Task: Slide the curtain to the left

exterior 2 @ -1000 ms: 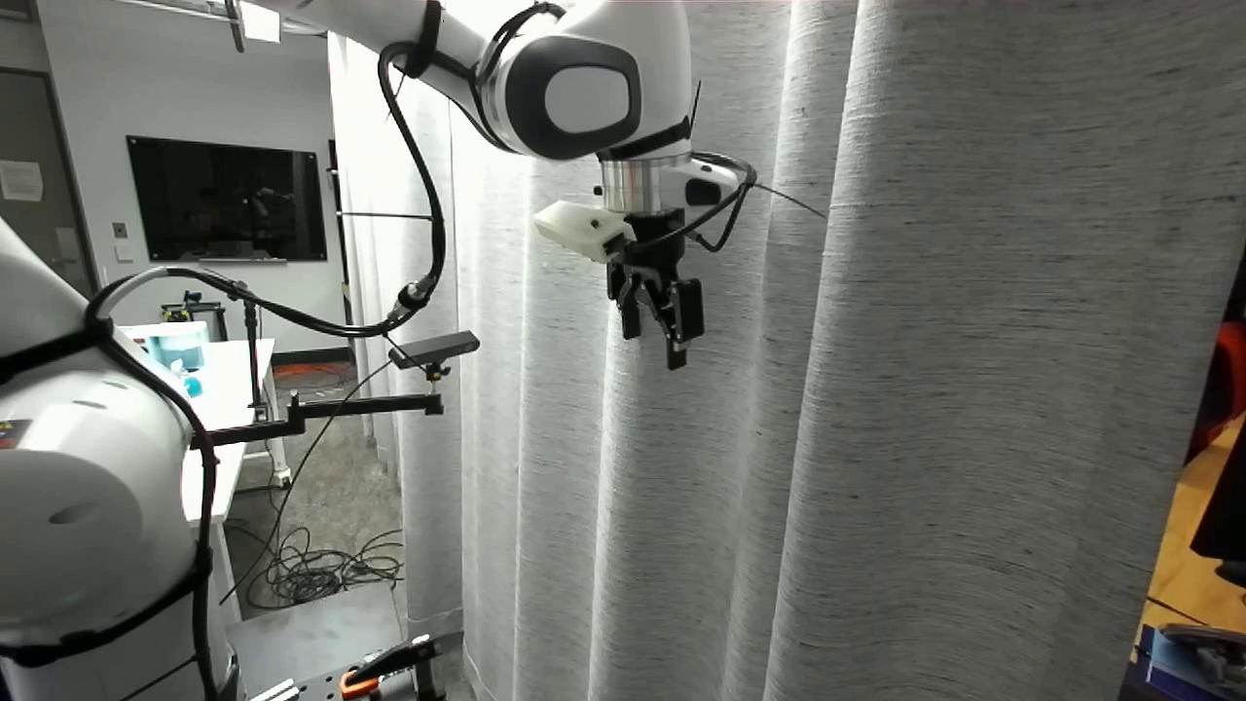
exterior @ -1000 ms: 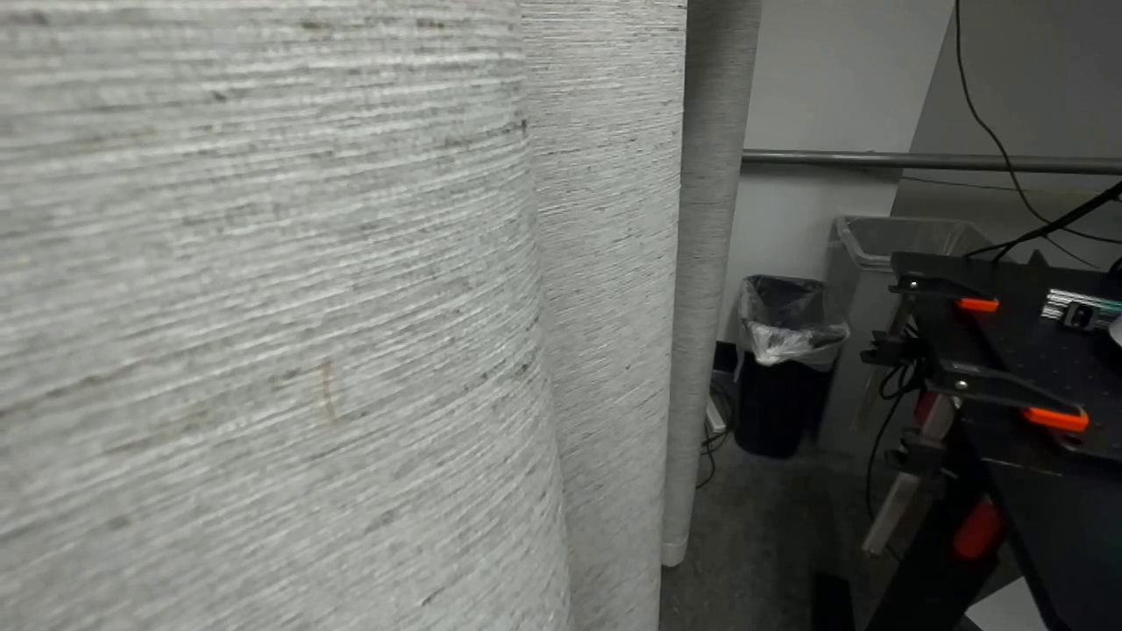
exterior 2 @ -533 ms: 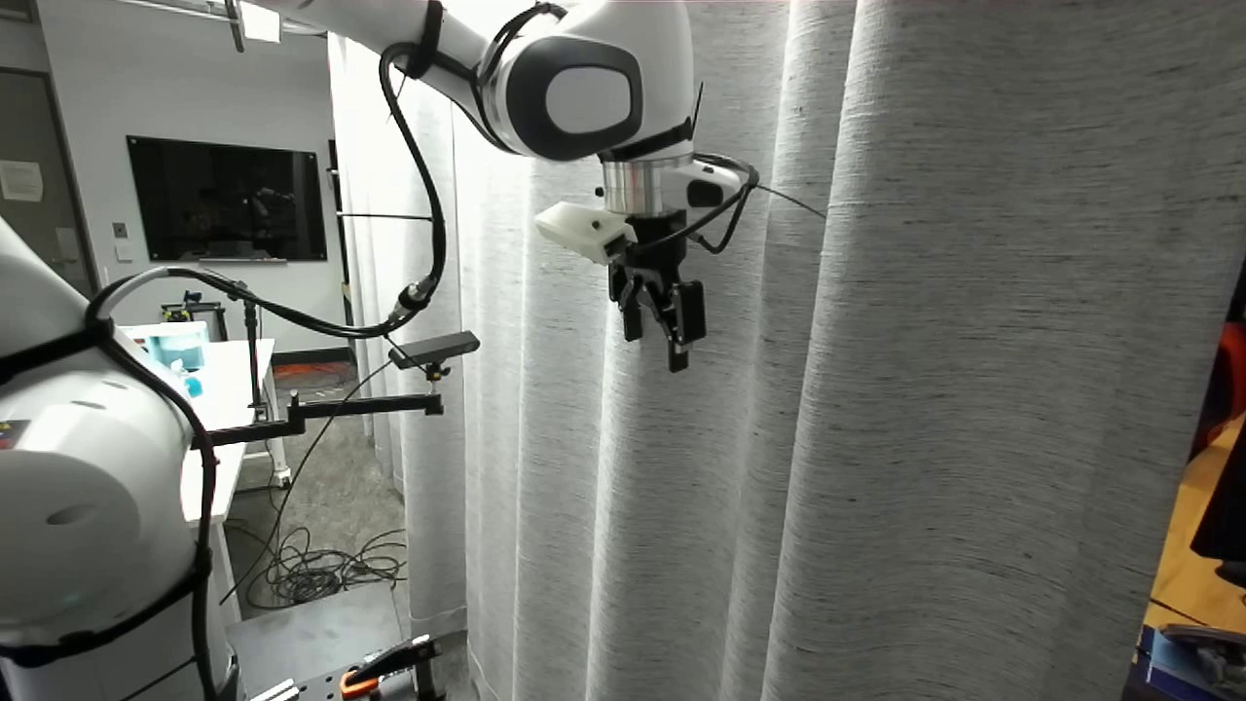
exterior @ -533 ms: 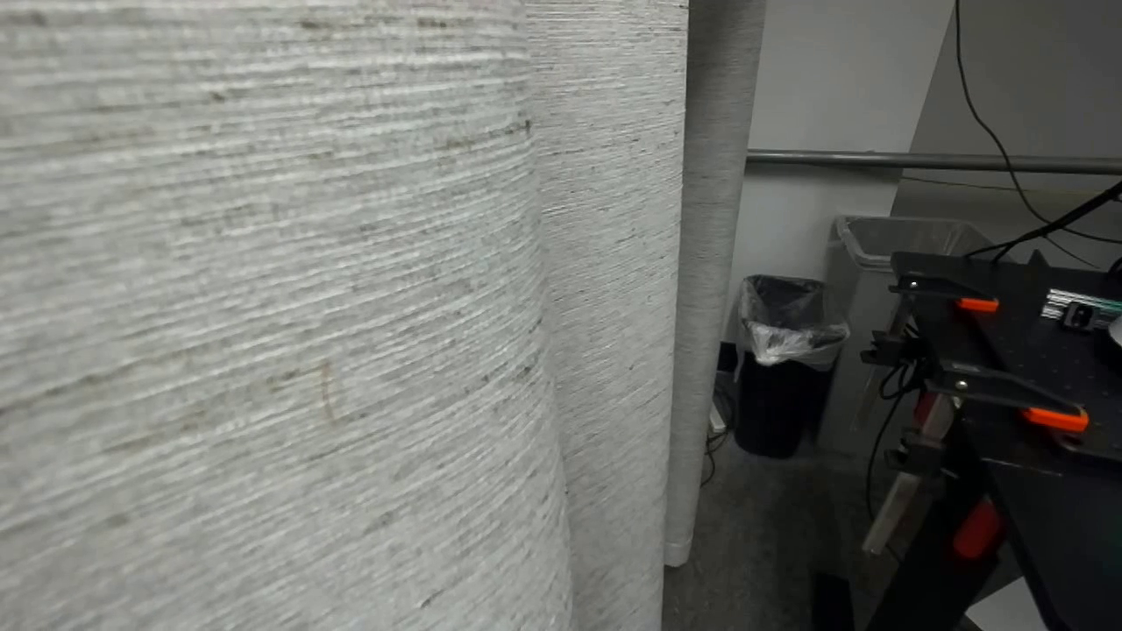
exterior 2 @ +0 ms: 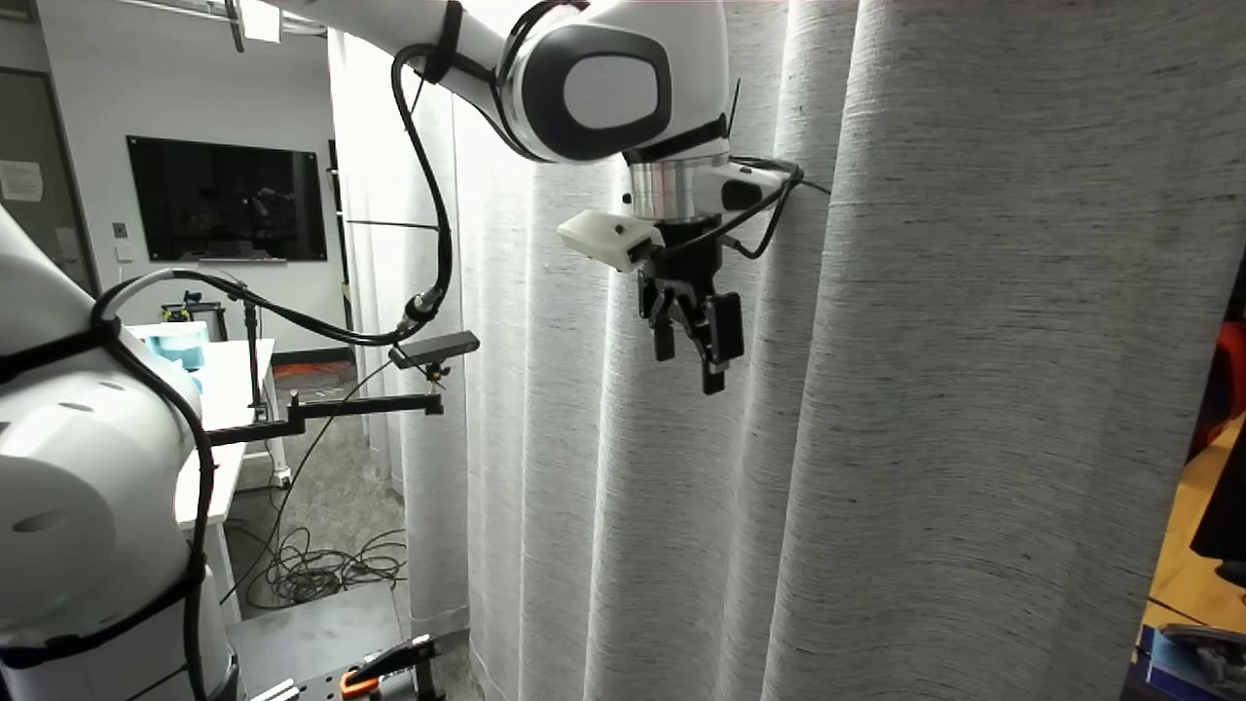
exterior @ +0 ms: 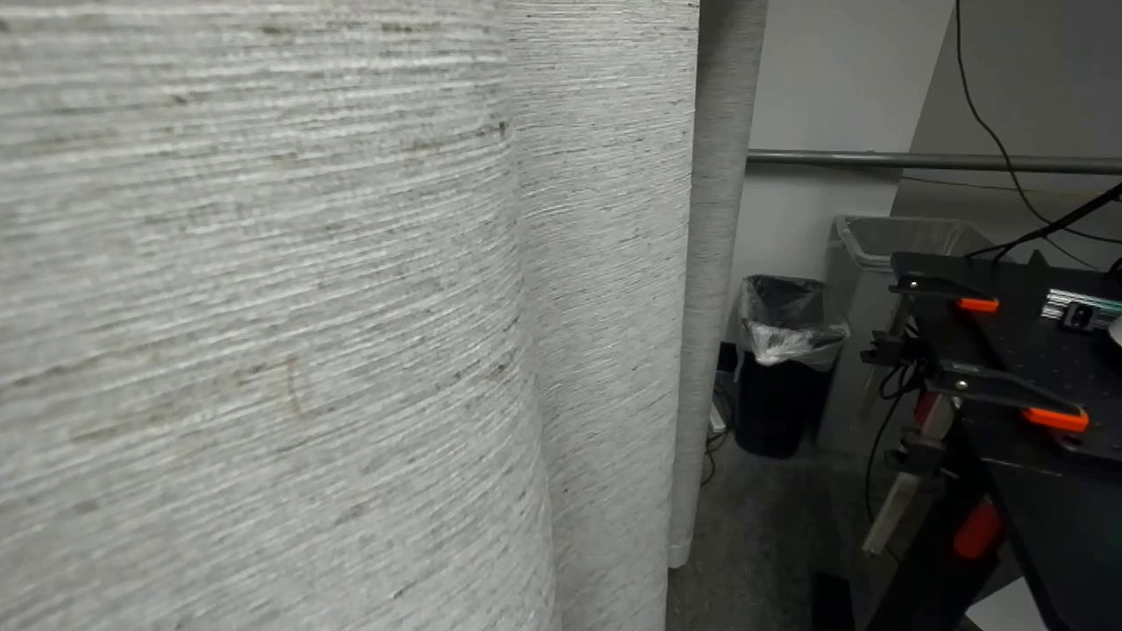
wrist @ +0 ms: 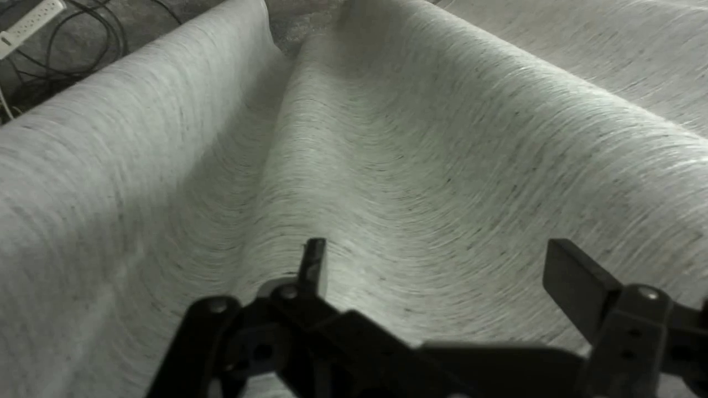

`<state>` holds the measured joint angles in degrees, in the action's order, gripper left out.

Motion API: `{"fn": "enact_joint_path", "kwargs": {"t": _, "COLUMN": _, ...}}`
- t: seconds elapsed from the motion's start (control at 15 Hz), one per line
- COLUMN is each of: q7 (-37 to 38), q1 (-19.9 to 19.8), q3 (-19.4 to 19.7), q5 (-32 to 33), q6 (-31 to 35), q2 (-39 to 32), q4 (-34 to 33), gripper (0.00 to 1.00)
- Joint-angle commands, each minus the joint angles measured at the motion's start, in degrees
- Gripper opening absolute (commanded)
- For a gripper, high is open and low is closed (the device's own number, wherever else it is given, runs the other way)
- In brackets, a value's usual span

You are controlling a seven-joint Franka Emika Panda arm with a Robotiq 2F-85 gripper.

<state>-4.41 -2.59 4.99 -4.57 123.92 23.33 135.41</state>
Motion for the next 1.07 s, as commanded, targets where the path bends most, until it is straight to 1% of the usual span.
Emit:
{"fn": "enact_joint_path", "kwargs": {"t": 0.0, "q7": 1.0, "q1": -2.5, "q3": 1.1, "q5": 2.8, "q6": -0.5, "q2": -1.2, "q4": -2.1, "gripper": 1.00}}
{"fn": "enact_joint_path", "kwargs": {"t": 0.33, "q7": 1.2, "q1": -5.4, "q3": 2.2, "q5": 6.4, "q6": -0.6, "q2": -1.2, "q4": -2.6, "gripper": 1.00}}
{"fn": "enact_joint_path", "kwargs": {"t": 0.67, "q7": 0.8, "q1": -8.9, "q3": 4.2, "q5": 11.6, "q6": -0.8, "q2": -0.6, "q4": -2.3, "gripper": 1.00}}
{"fn": "enact_joint_path", "kwargs": {"t": 1.0, "q7": 1.2, "q1": -11.7, "q3": 6.0, "q5": 14.8, "q6": -0.8, "q2": -0.9, "q4": -2.4, "gripper": 1.00}}
